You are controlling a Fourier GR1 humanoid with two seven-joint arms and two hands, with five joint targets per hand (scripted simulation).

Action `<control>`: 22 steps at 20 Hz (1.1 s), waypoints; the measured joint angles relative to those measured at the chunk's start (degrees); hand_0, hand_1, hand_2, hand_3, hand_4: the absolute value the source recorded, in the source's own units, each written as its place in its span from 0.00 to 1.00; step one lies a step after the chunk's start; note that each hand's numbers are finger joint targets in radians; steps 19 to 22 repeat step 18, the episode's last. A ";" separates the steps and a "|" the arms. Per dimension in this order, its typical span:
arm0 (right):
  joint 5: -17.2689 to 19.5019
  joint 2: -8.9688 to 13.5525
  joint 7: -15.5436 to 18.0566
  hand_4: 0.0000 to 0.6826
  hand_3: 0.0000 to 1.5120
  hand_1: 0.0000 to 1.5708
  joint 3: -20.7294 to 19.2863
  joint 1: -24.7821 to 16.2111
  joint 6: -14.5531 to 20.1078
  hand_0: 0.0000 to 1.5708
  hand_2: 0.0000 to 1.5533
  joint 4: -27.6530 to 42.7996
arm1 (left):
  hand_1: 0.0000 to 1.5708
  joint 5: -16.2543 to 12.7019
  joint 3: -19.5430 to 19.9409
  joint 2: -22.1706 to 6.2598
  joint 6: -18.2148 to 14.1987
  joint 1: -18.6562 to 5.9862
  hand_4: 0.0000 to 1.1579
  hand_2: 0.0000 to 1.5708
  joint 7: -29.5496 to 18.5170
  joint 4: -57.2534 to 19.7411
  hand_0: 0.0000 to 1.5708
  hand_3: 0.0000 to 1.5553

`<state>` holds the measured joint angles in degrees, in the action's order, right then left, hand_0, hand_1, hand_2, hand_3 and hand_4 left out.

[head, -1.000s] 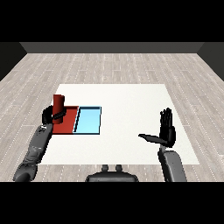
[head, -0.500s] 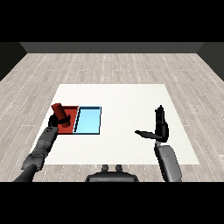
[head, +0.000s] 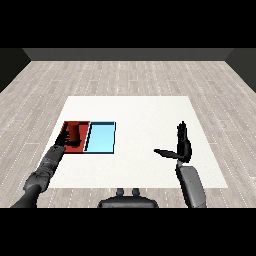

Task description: Pick the red can and put it in the red box

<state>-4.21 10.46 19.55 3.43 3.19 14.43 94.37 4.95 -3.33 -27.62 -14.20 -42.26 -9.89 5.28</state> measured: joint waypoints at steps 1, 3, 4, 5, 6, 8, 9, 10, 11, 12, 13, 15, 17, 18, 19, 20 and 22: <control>-0.21 -0.19 0.70 0.00 0.00 0.00 -0.11 0.24 -0.41 0.00 0.00 -0.85 | 0.00 0.46 -0.24 -0.08 -0.48 -0.52 0.00 0.00 0.71 -0.59 0.00 0.00; -0.73 -0.26 1.42 0.00 0.00 0.00 -0.61 0.79 -1.16 0.00 0.00 -1.77 | 0.00 0.62 0.00 -0.72 -1.51 -1.06 0.00 0.00 1.20 -1.13 0.00 0.00; -1.06 0.04 1.06 0.00 0.00 0.00 -0.85 0.44 -1.59 0.00 0.00 -0.98 | 0.00 0.35 0.44 -1.10 -1.50 -1.20 0.00 0.00 1.29 -1.25 0.00 0.00; -1.23 0.02 1.15 0.00 0.00 0.00 -0.83 -0.01 -1.91 0.00 0.00 -0.55 | 0.00 -0.15 1.09 -1.13 -1.94 -1.31 0.00 0.00 1.06 -1.08 0.00 0.00; -1.36 0.09 1.38 0.00 0.00 0.00 -0.84 -0.74 -2.24 0.00 0.00 -0.03 | 0.00 -1.15 2.15 -1.41 -1.65 -1.17 0.00 0.00 0.17 -0.57 0.00 0.00; -1.92 -0.22 1.35 0.00 0.00 0.00 -0.81 -0.81 -2.58 0.00 0.00 0.37 | 0.00 -4.09 5.23 -2.12 -2.89 -0.69 0.00 0.00 -3.56 1.54 0.00 0.00; -2.11 -0.34 1.52 0.00 0.00 0.00 -0.79 -1.12 -2.74 0.00 0.00 0.54 | 0.00 -5.70 6.89 -1.98 -3.49 -0.43 0.00 0.00 -5.89 2.79 0.00 0.00; -2.20 -0.53 1.86 0.00 0.00 0.00 -0.72 -1.40 -2.81 0.00 0.00 0.60 | 0.00 -7.55 8.73 -1.62 -3.70 -0.44 0.00 0.00 -8.78 4.60 0.00 0.00; -2.59 -0.60 1.89 0.00 0.00 0.00 -0.81 -1.50 -3.04 0.00 0.00 0.88 | 0.00 -9.20 10.36 -1.27 -3.65 -0.27 0.00 0.00 -11.86 6.45 0.00 0.00; -2.99 -0.69 1.98 0.00 0.00 0.00 -0.97 -1.43 -3.24 0.00 0.00 0.98 | 0.00 -10.95 11.96 -0.73 -2.78 -0.16 0.00 0.00 -14.85 8.43 0.00 0.00; -3.40 -0.95 2.14 0.00 0.00 0.00 -0.70 -1.25 -3.69 0.00 0.00 1.12 | 0.00 -12.57 13.38 0.16 -2.00 -0.36 0.00 0.00 -17.36 10.36 0.00 0.00; -4.08 -1.03 2.57 0.00 0.00 0.00 -0.13 -1.45 -4.98 0.00 0.00 1.18 | 0.00 -15.78 15.76 2.45 1.05 -1.16 0.00 0.00 -22.04 14.63 0.00 0.00; -4.93 -1.42 2.73 0.00 0.00 0.00 0.93 -1.98 -6.41 0.00 0.00 1.55 | 0.00 -18.39 17.07 5.68 4.68 -1.23 0.00 0.00 -26.20 18.62 0.00 0.00; -5.52 -1.52 2.31 0.00 0.00 0.00 1.19 -1.78 -7.00 0.00 0.00 1.75 | 0.00 -19.22 17.14 7.28 6.19 -0.88 0.00 0.00 -27.75 20.66 0.00 0.00; -5.52 -1.52 2.31 0.00 0.00 0.00 1.19 -1.78 -7.00 0.00 0.00 1.75 | 0.00 -19.22 17.14 7.28 6.19 -0.88 0.00 0.00 -27.75 20.66 0.00 0.00; -5.52 -1.52 2.31 0.00 0.00 0.00 1.19 -1.78 -7.00 0.00 0.00 1.75 | 0.00 -19.22 17.14 7.28 6.19 -0.88 0.00 0.00 -27.75 20.66 0.00 0.00; -5.52 -1.52 2.31 0.00 0.00 0.00 1.19 -1.78 -7.00 0.00 0.00 1.75 | 0.00 -19.22 17.14 7.28 6.19 -0.88 0.00 0.00 -27.75 20.66 0.00 0.00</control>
